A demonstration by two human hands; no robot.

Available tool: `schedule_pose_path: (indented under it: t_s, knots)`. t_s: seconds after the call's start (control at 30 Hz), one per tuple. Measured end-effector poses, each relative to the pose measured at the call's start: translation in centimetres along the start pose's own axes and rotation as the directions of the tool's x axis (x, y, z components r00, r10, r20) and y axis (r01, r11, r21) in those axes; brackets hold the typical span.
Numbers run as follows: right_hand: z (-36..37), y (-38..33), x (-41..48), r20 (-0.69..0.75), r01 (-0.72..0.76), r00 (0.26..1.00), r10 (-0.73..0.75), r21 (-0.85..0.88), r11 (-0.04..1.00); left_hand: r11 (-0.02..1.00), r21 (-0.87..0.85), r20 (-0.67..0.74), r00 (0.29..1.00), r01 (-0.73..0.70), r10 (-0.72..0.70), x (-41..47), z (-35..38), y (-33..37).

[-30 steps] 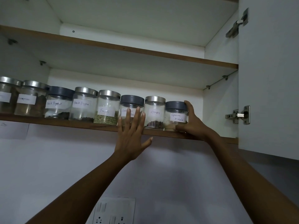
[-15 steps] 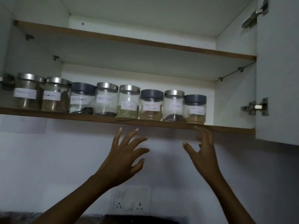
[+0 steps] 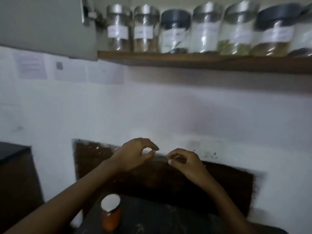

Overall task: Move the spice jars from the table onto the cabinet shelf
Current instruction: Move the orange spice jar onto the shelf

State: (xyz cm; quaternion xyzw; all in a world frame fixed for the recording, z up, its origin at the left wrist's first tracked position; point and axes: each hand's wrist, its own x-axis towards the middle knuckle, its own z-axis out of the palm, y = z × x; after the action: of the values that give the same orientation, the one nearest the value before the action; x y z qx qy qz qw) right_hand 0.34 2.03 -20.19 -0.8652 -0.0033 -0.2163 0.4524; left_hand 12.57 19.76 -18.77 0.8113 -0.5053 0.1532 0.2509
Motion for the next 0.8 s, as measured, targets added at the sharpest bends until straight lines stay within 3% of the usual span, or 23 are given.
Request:
schedule_pose_path:
  t_s: [0.1,0.23,0.47,0.63,0.73,0.8]
  knots:
    - [7.6,3.2,-0.3,0.121,-0.131,0.985,0.12,0.089,0.987,0.976,-0.095,0.062,0.98,0.194,-0.189,-5.1,2.8,-6.8]
    - [18.3,7.8,-2.2,0.288,-0.38,0.894,0.344,0.08,0.921,0.88,-0.077,0.176,0.875,0.469,-0.451,-12.2,8.4,-14.3]
    - [26.1,11.6,-2.7,0.371,-0.444,0.818,0.439,-0.078,0.893,0.721,0.053,0.379,0.654,0.691,-0.654,-18.9,17.1,-19.6]
    - [27.8,13.1,-2.0,0.4,-0.437,0.792,0.462,-0.157,0.886,0.613,-0.153,0.298,0.628,0.775,-0.719,-19.5,20.2,-20.3]
    - [28.0,13.8,-1.8,0.401,-0.431,0.791,0.461,-0.17,0.886,0.551,-0.329,0.226,0.631,0.767,-0.743,-19.3,20.9,-20.4]
    - [27.8,13.9,-1.7,0.395,-0.433,0.793,0.463,-0.17,0.885,0.54,-0.354,0.175,0.621,0.764,-0.764,-19.2,21.0,-20.4]
